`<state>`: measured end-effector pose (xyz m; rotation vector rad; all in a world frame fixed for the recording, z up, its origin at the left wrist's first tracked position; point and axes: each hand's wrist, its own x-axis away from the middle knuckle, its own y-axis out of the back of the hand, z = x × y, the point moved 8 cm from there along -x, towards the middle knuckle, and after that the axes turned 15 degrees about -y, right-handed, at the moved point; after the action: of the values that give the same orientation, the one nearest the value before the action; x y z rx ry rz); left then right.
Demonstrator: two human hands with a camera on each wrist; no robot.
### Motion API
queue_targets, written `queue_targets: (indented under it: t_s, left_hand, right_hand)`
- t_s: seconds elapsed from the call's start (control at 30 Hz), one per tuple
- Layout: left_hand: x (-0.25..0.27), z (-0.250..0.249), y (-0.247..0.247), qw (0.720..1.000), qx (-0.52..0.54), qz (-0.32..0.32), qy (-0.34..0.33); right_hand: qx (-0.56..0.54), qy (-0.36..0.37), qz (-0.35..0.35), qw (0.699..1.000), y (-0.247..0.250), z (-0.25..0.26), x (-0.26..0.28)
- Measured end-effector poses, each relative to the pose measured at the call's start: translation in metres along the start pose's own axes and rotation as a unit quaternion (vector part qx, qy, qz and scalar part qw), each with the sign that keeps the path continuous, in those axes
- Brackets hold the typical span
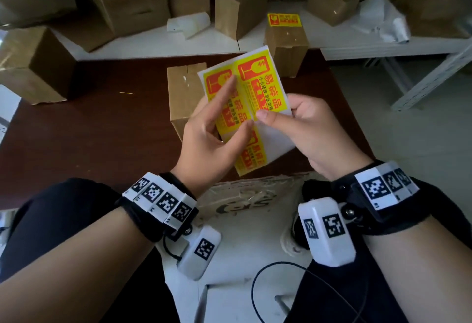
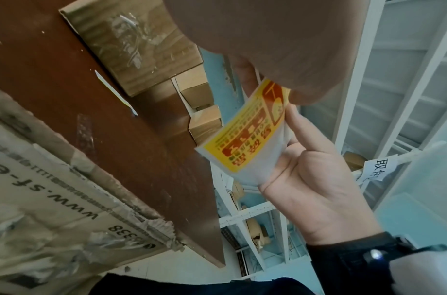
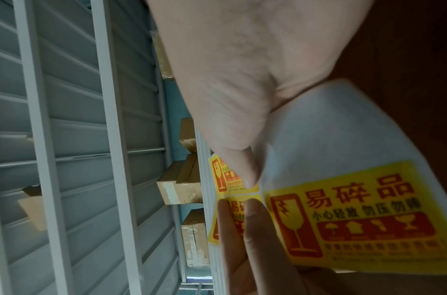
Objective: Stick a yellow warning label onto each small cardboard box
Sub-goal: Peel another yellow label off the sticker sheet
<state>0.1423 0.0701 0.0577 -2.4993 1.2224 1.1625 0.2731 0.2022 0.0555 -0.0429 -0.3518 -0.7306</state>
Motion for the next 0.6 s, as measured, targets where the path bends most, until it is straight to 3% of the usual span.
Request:
queue_targets:
  t_s: [0.2,0.33,0.43,0.5,0.6]
  left_hand:
    - [-0.008,-0.009,0.015,0.999,-0.024,-0.033,-0.014]
    - [-0.013,-0.003,0.041,0.986,-0.152,-0.067,-0.018]
    - [-0.016,0.025,0.065,0.974,-0.198,-0.076,0.08]
    - [-0.018,0.046,0.08,0.973,-0.158,-0.098,0.135]
    - [-0.033,0.064,0.096,0.974,-0.108,-0.127,0.154]
  right_hand:
    - [-0.038,0.003,-0.006,0.999,-0.014,0.009,-0.009]
    - [-0.101,-0.036,0.032,0.994,-0.035,0.018,-0.028]
    - [-0.099,-0.059,0.061,0.991,-0.06,0.025,-0.055]
    - [-0.101,-0.062,0.071,0.991,-0.073,0.03,-0.071]
    - [-0.11,-0.046,0.073,0.99,-0.084,0.037,-0.096]
